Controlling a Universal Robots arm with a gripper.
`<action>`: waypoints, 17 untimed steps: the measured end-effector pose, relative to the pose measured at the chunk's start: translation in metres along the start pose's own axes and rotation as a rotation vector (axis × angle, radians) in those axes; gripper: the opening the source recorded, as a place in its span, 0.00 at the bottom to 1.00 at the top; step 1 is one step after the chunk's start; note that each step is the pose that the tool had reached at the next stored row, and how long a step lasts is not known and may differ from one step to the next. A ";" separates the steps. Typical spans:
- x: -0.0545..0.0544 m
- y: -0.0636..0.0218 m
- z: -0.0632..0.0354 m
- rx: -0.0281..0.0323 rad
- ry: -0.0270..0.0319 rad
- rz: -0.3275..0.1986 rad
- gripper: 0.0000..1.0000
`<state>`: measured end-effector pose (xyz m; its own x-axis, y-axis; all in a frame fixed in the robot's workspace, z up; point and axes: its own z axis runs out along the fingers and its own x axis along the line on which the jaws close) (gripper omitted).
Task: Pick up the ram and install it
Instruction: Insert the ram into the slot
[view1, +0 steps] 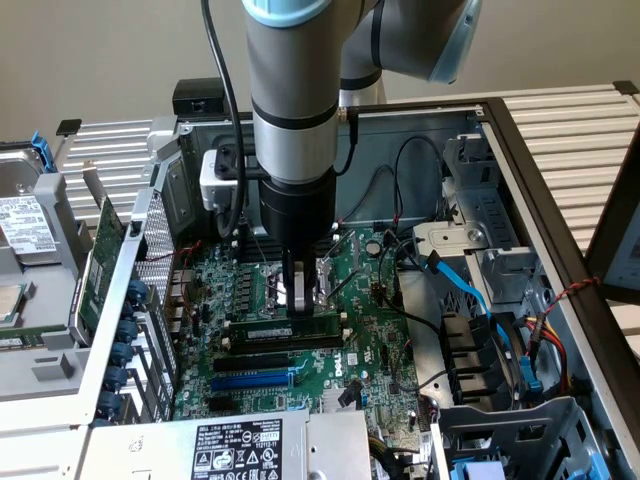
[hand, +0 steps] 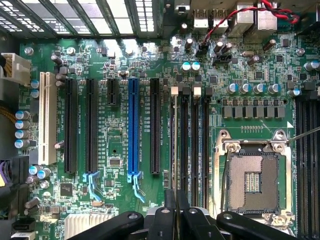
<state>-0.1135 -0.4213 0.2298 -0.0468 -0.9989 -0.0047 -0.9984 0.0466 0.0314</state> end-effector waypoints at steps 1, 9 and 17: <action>0.000 0.0000 -0.0001 0.0001 -0.0001 0.000 0.13; 0.000 0.0003 -0.0016 0.0075 -0.0002 0.000 0.13; 0.000 0.0016 -0.0016 0.0100 -0.0002 0.000 0.13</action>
<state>-0.1150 -0.4208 0.2315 -0.0467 -0.9989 -0.0049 -0.9987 0.0465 0.0215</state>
